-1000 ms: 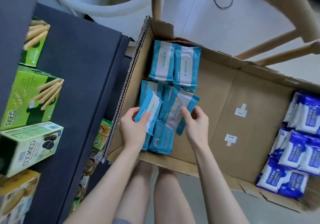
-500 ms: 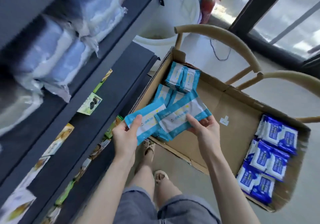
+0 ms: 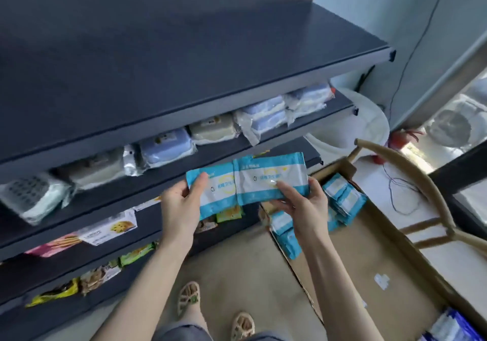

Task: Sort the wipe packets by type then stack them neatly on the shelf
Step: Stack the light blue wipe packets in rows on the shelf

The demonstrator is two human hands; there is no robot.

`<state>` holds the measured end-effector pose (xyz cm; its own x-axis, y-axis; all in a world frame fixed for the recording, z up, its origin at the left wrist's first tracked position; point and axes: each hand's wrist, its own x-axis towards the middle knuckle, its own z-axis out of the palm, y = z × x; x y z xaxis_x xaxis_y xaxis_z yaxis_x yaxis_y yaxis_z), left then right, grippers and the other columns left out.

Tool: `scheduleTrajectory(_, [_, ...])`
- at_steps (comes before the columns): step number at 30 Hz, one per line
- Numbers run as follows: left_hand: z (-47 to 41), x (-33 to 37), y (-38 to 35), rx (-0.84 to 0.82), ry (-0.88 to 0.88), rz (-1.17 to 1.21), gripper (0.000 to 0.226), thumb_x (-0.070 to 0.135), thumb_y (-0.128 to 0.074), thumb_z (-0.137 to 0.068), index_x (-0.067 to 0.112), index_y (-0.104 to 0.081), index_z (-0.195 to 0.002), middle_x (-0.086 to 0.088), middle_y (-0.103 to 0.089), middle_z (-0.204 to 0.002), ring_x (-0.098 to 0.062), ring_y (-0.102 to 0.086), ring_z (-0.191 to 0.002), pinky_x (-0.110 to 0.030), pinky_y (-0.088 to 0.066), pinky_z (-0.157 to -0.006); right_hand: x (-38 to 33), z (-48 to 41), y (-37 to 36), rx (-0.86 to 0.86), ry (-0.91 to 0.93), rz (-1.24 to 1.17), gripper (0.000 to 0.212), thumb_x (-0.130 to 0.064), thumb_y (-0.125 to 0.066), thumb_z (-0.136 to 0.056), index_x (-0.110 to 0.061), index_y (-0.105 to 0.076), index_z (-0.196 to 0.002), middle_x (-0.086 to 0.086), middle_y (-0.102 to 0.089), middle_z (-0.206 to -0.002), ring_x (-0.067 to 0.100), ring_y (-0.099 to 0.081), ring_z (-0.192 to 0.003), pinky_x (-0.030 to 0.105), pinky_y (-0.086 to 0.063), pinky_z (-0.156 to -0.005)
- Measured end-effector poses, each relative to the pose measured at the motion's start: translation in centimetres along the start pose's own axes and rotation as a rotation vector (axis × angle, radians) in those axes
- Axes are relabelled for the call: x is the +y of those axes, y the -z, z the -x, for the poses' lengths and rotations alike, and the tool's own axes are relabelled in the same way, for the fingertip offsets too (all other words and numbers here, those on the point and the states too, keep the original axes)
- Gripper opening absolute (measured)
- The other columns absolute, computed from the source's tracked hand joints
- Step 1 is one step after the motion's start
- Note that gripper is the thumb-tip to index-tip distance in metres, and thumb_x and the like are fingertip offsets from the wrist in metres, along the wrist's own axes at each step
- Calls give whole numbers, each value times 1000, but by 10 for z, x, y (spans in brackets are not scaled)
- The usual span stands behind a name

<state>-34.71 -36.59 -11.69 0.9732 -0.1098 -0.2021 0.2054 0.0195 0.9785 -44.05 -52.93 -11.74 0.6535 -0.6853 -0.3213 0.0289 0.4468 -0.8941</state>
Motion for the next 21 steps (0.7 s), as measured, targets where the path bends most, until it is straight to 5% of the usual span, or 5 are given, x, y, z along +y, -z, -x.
scheduleTrajectory(10, [-44, 102, 166, 254, -210, 118, 23, 31, -59, -92, 16, -68, -77, -1, -73, -85, -20, -69, -85, -39, -54, -74, -14, 35, -209, -407, 116, 59, 21, -4, -68, -84, 0, -55, -100, 15, -69, -103, 25, -70, -92, 27, -58, -66])
scheduleTrajectory(21, [-107, 159, 358, 231, -186, 252, 25, 30, -46, -98, 17, -67, -95, 3, -74, -93, -12, -70, -91, -32, -52, -82, 64, 92, -421, -589, 79, 112, 19, -10, -67, -86, -9, -52, -98, 15, -68, -105, 25, -69, -94, 31, -58, -71])
